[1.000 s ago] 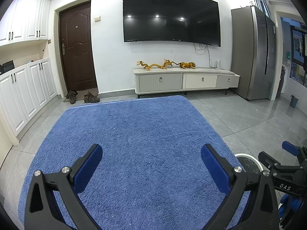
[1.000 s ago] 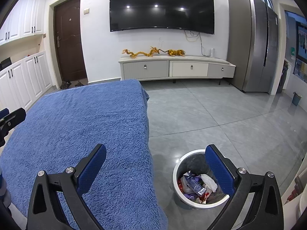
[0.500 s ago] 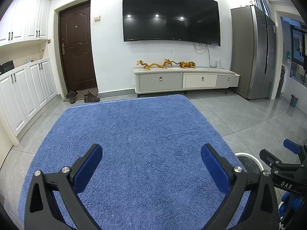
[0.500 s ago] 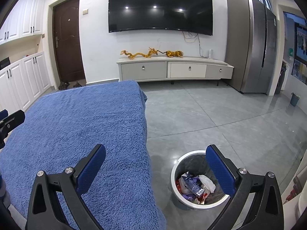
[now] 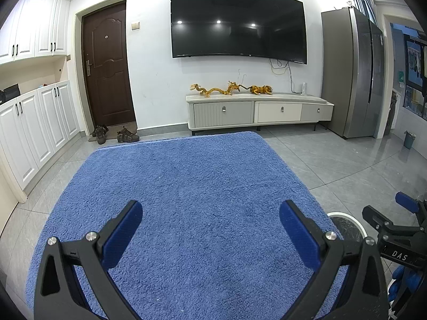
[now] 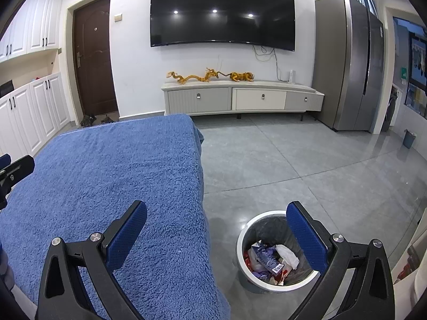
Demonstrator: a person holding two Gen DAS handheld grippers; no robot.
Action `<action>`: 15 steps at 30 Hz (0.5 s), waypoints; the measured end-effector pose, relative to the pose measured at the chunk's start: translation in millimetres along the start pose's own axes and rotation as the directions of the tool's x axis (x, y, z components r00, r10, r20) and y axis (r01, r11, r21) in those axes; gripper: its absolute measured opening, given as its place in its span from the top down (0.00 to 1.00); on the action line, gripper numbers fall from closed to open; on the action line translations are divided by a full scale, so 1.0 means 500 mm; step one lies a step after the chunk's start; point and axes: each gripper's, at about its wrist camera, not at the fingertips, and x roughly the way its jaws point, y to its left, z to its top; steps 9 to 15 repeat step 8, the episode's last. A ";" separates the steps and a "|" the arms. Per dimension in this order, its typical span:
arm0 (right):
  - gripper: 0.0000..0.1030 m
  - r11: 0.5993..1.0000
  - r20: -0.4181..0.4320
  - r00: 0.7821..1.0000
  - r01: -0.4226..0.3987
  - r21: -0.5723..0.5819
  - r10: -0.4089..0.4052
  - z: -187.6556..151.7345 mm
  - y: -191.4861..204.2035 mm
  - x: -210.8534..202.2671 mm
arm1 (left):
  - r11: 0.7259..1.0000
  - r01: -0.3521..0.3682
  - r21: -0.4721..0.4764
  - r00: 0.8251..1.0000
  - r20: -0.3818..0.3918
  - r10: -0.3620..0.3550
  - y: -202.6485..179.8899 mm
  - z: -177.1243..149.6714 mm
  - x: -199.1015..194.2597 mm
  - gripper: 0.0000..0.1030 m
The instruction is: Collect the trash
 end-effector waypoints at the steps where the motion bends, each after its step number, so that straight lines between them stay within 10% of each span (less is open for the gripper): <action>1: 0.01 1.000 0.000 1.000 0.001 0.000 -0.001 -0.001 0.002 -0.002 | 1.000 0.000 -0.001 1.000 -0.001 0.000 0.001 0.000 0.001 0.00; 15: 0.01 1.000 0.008 1.000 0.010 0.001 -0.010 0.000 0.004 -0.009 | 1.000 0.011 -0.002 1.000 -0.007 -0.011 0.006 0.000 0.002 0.00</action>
